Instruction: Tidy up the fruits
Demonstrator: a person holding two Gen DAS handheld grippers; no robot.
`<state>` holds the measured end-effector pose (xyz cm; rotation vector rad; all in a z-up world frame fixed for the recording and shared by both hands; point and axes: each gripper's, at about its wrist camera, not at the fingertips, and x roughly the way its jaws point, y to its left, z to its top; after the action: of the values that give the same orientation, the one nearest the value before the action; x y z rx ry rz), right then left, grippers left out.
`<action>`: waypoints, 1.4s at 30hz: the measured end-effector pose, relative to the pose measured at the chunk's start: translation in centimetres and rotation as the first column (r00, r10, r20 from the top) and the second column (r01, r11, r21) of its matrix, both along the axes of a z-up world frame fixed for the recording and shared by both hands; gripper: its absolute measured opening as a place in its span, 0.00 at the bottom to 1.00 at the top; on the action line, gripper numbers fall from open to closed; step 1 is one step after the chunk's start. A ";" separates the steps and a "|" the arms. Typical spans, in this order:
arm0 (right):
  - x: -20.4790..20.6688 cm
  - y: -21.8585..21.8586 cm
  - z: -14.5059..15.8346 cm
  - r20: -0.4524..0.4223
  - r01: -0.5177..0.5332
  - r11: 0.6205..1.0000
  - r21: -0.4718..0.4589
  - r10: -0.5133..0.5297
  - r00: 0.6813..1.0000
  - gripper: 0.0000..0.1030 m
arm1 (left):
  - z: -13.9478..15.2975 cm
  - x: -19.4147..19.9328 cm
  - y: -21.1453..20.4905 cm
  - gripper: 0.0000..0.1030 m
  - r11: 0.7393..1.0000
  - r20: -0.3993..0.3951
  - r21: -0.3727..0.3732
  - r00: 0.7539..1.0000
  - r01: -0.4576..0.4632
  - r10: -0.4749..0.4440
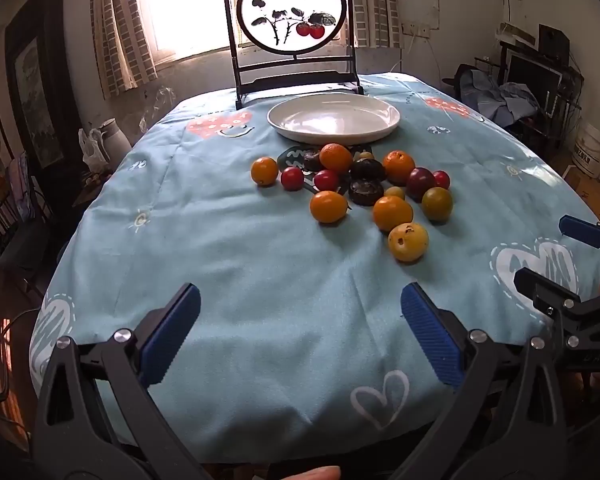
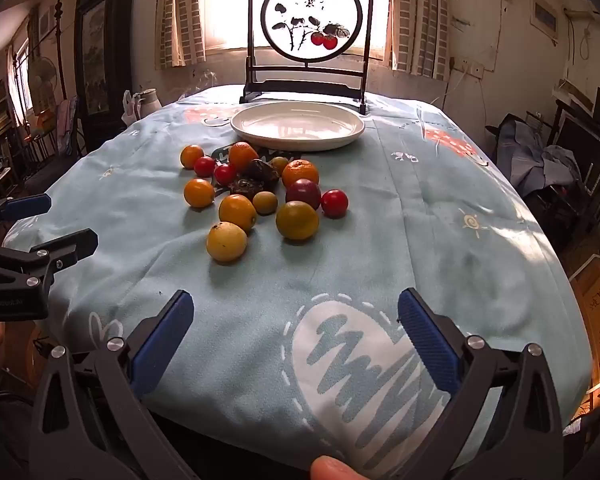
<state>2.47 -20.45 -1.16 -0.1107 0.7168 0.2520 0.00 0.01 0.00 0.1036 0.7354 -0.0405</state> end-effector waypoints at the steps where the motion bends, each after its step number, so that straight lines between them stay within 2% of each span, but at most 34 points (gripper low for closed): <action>1: 0.0 0.0 0.0 0.000 0.000 1.000 0.000 0.000 1.000 0.99 | 0.0 0.0 0.0 0.98 1.000 0.002 0.004 1.000 0.002 -0.002; 12: -0.1 0.0 0.0 0.000 0.000 1.000 0.000 0.000 1.000 0.99 | 0.1 -0.1 0.0 0.98 1.000 0.020 -0.004 1.000 0.004 -0.004; 42: 0.0 0.2 -0.2 -0.004 -0.002 1.000 -0.003 0.002 1.000 0.99 | -0.4 -0.3 0.0 0.98 1.000 0.004 -0.008 1.000 0.000 0.000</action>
<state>2.42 -20.23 -1.32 -0.1139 0.7212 0.2530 -0.34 0.05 -0.41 0.0967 0.7312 -0.0435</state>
